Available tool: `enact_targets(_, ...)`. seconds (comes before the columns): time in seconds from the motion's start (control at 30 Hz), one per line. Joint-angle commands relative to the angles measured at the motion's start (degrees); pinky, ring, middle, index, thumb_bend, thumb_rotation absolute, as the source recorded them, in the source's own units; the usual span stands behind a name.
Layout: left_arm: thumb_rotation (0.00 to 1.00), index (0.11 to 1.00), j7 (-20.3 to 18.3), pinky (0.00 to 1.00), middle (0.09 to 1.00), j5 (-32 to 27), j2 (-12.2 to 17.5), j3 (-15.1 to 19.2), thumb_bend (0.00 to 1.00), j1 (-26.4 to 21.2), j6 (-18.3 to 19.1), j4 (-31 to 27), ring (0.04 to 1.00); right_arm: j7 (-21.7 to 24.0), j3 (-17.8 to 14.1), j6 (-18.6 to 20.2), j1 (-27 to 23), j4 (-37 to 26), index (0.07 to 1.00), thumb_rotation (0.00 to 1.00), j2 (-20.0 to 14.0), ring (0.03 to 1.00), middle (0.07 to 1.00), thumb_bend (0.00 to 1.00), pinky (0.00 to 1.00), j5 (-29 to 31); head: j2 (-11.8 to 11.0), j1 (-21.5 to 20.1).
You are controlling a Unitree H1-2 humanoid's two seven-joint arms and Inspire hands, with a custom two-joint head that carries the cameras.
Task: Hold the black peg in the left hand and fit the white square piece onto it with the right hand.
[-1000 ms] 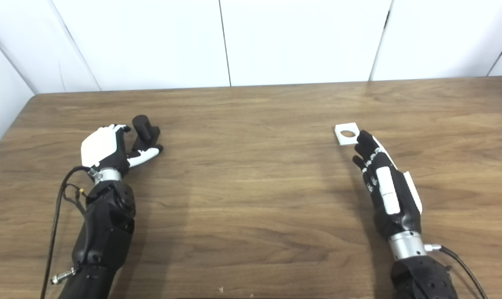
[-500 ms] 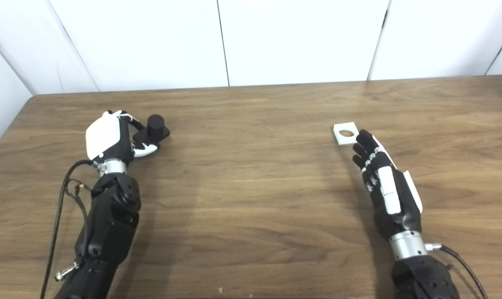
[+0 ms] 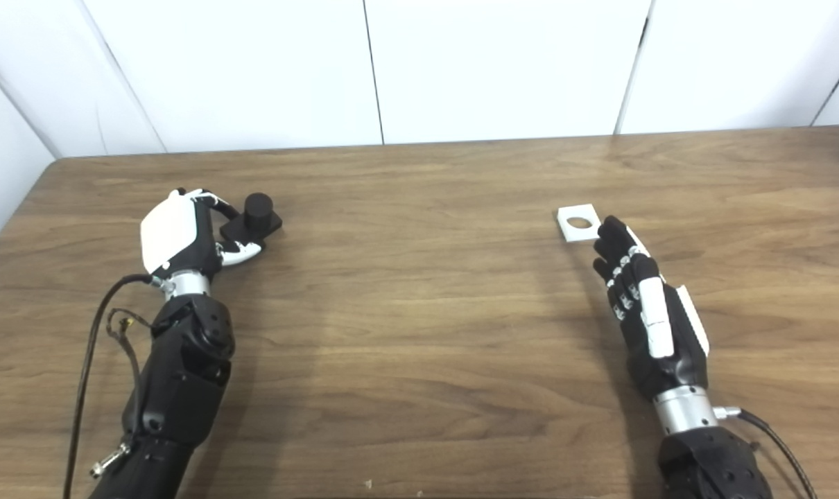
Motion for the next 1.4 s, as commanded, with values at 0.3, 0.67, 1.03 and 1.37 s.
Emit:
enact_targets(0.3, 0.07, 0.489, -5.3, 0.79, 0.846, -1.7, -1.0, 1.7, 0.51, 1.9, 1.0, -7.4, 0.93, 0.6, 0.1, -0.3, 2.1, -0.6, 0.921, 0.91, -1.8, 0.954, 0.943, 0.63, 0.96, -0.4, 0.5, -0.2)
enact_targets(0.67, 0.07, 0.492, -14.9, 0.77, 0.858, -1.7, -4.1, 0.0, 0.51, 7.6, 1.0, -21.2, 0.92, -1.2, 1.7, 0.9, 2.3, -1.6, 0.931, 0.9, -1.1, 0.982, 0.961, 0.64, 0.97, -1.4, 1.0, -0.6)
enact_targets(1.03, 0.07, 0.492, -19.3, 0.79, 0.864, -1.0, -5.5, -4.8, 0.51, 14.5, 0.6, -31.6, 0.922, -2.4, 2.7, 1.2, 2.4, -2.0, 0.93, 0.91, -0.7, 0.99, 0.968, 0.66, 0.96, -2.7, 1.3, -1.7)
enact_targets(1.37, 0.07, 0.493, -21.1, 0.79, 0.872, 0.3, -5.3, -11.4, 0.5, 22.5, -1.1, -37.9, 0.93, -3.1, 3.0, 1.8, 2.3, -2.8, 0.932, 0.9, -0.5, 0.991, 0.968, 0.65, 0.97, -3.0, 1.9, -2.8)
